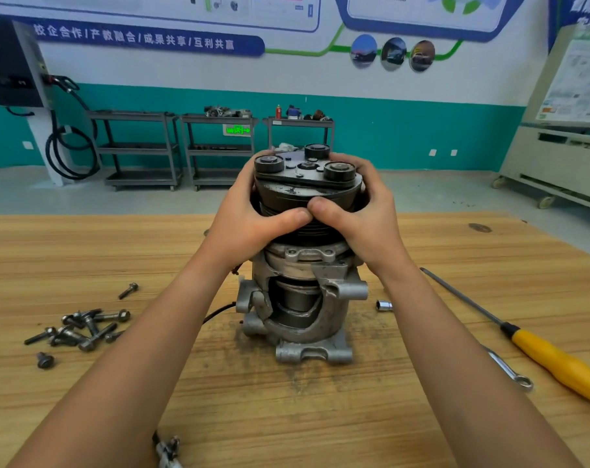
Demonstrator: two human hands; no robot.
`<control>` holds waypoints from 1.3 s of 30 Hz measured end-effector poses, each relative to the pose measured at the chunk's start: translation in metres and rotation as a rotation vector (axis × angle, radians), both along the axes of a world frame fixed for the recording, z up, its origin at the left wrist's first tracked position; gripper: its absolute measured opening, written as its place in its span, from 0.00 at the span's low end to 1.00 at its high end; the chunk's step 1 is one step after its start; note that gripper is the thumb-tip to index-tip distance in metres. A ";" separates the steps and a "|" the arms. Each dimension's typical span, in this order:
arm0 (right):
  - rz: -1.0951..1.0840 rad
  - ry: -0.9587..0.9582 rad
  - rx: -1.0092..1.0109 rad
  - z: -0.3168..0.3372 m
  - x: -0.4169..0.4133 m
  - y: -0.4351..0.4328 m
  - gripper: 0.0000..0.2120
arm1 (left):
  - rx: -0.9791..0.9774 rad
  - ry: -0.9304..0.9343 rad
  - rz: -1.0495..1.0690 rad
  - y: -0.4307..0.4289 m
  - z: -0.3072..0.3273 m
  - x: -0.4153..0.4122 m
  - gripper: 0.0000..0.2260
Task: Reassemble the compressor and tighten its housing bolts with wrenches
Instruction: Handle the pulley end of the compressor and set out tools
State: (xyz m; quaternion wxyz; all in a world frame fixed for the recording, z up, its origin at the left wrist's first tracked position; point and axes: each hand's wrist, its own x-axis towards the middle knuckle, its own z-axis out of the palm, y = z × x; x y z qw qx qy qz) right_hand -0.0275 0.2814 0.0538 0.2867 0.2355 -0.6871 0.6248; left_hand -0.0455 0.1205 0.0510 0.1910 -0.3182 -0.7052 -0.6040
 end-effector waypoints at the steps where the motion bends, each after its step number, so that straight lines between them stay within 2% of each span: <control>1: 0.003 -0.004 -0.001 0.000 0.000 0.000 0.29 | -0.011 -0.006 0.001 -0.001 0.000 -0.001 0.32; 4: -0.006 -0.005 -0.028 -0.002 0.000 0.001 0.28 | -0.071 -0.021 0.008 0.000 0.005 -0.003 0.33; 7: -0.026 0.002 -0.068 -0.006 -0.001 0.002 0.27 | -0.121 -0.012 0.023 0.001 0.010 -0.004 0.28; 12: -0.048 -0.003 0.002 -0.004 -0.003 0.001 0.29 | -0.010 0.027 0.027 0.003 -0.002 -0.001 0.29; 15: -0.074 0.015 0.003 -0.006 -0.003 0.002 0.28 | -0.009 0.034 0.031 0.003 -0.002 -0.001 0.32; 24: -0.058 -0.035 0.021 -0.001 0.002 0.003 0.30 | -0.026 0.023 0.023 0.002 0.004 0.000 0.31; 32: -0.094 -0.094 -0.001 0.006 0.003 -0.001 0.38 | 0.018 -0.058 -0.104 -0.004 0.005 -0.017 0.36; 35: -0.137 -0.104 -0.008 0.010 0.005 -0.006 0.39 | 0.036 -0.061 -0.147 -0.007 0.005 -0.023 0.41; 39: -0.212 -0.079 -0.018 0.014 0.011 -0.012 0.41 | -0.011 -0.047 -0.219 -0.008 0.015 -0.033 0.42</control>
